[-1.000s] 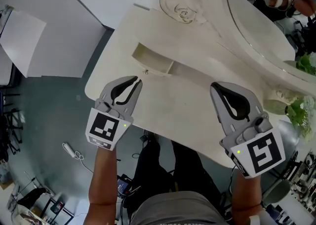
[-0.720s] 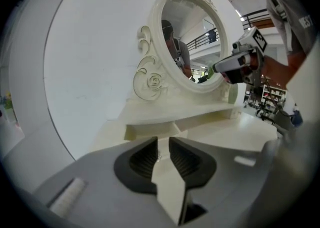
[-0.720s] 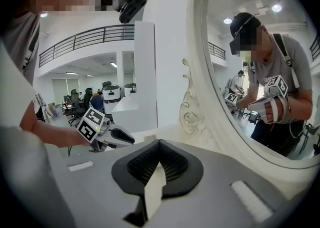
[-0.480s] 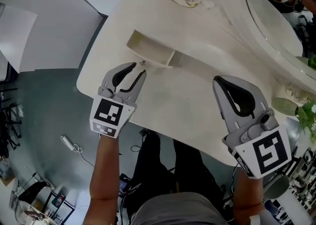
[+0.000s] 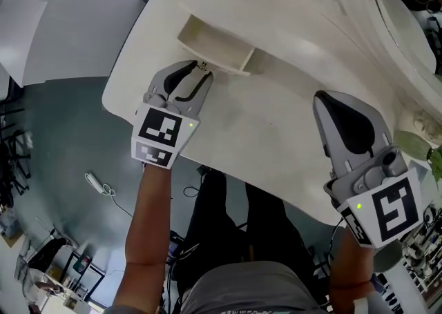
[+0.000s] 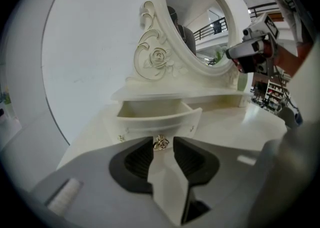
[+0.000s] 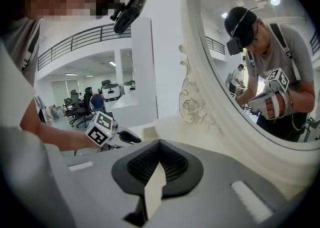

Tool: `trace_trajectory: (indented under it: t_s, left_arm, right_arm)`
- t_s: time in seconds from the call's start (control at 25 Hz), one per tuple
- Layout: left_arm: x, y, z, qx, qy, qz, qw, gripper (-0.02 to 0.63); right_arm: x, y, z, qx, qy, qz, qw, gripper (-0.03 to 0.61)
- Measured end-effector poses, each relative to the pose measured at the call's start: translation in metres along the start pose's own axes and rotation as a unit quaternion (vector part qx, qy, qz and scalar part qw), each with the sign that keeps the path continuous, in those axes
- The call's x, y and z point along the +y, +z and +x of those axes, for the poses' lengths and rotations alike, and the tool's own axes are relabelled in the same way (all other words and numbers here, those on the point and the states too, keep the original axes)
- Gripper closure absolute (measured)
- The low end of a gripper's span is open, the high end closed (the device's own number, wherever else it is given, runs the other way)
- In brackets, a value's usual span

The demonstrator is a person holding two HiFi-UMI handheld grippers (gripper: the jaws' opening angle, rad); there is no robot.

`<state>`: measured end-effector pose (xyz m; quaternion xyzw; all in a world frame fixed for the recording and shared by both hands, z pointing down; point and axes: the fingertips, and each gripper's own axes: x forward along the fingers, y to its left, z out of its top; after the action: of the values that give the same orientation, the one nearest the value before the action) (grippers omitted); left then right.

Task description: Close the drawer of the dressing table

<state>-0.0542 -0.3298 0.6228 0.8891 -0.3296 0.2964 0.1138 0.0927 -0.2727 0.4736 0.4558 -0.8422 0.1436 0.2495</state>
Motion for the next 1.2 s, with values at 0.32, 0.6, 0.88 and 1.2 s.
trace_trajectory:
  t_s: [0.32, 0.6, 0.88, 1.2]
  left_arm:
    - [0.002, -0.003, 0.012, 0.002, 0.008, -0.001, 1.0, 0.517]
    - [0.004, 0.001, 0.016, 0.004, 0.012, 0.0, 0.9999, 0.522]
    - [0.008, 0.011, 0.028, 0.003, 0.017, 0.003, 0.9998, 0.522]
    - [0.013, 0.022, 0.046, 0.009, 0.024, 0.017, 0.9995, 0.522]
  right_arm:
    - [-0.003, -0.011, 0.004, 0.003, 0.003, 0.003, 1.0, 0.577]
    - [-0.004, -0.011, 0.002, 0.003, 0.002, 0.004, 1.0, 0.578]
    - [-0.012, -0.012, 0.0, 0.001, -0.001, 0.008, 1.0, 0.577]
    - [-0.025, -0.012, -0.005, -0.003, -0.004, 0.012, 1.0, 0.578]
